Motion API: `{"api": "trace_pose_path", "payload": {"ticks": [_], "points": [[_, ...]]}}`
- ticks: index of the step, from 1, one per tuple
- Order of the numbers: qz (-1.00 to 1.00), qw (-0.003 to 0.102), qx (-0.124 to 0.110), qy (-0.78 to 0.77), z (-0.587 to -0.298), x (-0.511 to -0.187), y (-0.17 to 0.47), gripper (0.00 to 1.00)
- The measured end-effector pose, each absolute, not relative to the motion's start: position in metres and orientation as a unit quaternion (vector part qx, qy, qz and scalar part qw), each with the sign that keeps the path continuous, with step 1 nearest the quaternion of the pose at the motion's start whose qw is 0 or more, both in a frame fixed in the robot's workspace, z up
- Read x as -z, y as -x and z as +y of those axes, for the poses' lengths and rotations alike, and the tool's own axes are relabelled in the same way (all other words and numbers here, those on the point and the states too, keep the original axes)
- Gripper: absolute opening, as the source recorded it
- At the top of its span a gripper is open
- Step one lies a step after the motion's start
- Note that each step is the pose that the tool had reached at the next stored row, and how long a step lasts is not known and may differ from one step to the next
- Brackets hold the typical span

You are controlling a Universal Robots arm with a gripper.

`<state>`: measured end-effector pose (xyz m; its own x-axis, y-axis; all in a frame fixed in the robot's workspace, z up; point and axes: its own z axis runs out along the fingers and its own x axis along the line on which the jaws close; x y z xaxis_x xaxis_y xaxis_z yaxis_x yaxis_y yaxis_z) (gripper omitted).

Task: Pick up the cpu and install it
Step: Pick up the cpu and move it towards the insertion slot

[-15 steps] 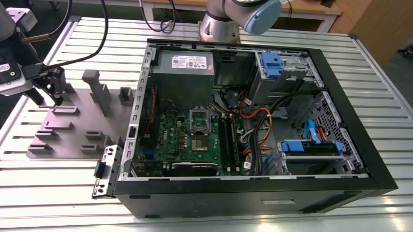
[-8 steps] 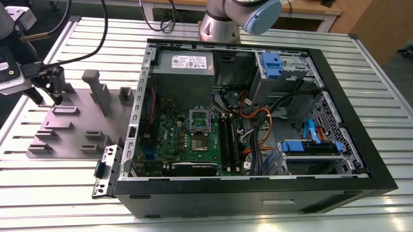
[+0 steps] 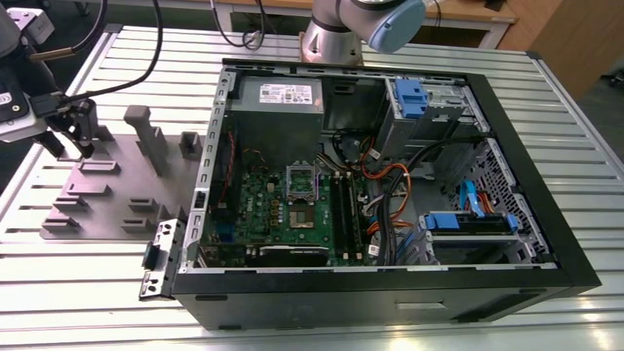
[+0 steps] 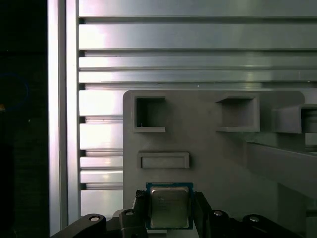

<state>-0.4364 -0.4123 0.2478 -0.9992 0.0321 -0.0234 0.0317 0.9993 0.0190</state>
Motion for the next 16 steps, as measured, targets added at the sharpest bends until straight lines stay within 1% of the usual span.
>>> {"api": "trace_pose_path", "payload": {"ticks": [8, 10, 16], "points": [[1.000, 0.012, -0.009, -0.016, -0.4123, -0.2491, 0.4364, 0.47], [1.000, 0.012, -0.009, -0.016, -0.4123, -0.2567, 0.4362, 0.47], [1.000, 0.012, -0.009, -0.016, -0.4123, -0.2577, 0.4362, 0.47]]}}
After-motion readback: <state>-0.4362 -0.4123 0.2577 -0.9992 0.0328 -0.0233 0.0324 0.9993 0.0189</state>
